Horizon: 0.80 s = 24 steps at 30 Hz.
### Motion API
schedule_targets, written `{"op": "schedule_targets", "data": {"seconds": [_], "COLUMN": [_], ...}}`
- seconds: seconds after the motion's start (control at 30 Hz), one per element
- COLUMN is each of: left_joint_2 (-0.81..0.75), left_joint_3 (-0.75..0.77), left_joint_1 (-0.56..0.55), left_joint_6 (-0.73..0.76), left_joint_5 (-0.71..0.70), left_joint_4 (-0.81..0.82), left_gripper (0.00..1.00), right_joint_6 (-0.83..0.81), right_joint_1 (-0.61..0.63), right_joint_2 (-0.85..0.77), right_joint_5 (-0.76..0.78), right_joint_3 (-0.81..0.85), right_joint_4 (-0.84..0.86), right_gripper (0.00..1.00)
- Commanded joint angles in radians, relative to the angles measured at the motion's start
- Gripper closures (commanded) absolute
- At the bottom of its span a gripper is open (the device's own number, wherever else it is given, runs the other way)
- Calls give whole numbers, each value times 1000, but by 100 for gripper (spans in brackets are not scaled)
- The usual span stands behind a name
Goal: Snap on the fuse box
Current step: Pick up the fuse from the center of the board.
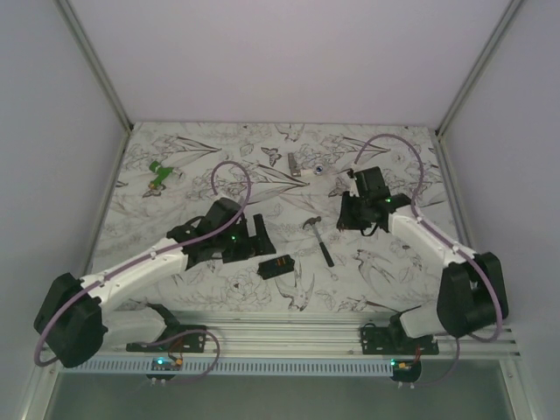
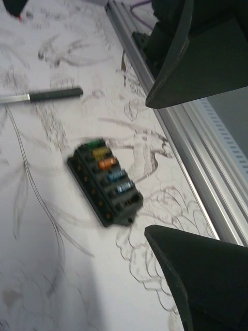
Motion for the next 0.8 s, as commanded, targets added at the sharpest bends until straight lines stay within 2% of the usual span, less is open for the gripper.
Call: {"op": "schedule_targets", "data": {"seconds": [0.0,0.13,0.27,0.47,0.77], "left_joint_2": [-45,-69,-79,-88,-63], "left_joint_3": [39,41,58,70,48], "left_joint_1": [-38,-80,-137,-245,-275], "left_joint_6": [29,43,119,286,360], "left_joint_5": [-14,-63,-134,-259,-286], "left_joint_4": [106,204,271,367,529], "left_gripper": [1,3,9,26,49], "right_joint_6": [186,311,407,489,550], "right_joint_1": [54,117,199,294,368], "right_joint_2": [-96,-163,-215,-257,-301], "right_joint_5": [-118,-121,-73,-17,16], "right_joint_3": [-26,-23,-19,-34,-59], "right_joint_4": [140,212,269,317,356], "right_gripper": [74,74,73,73,73]}}
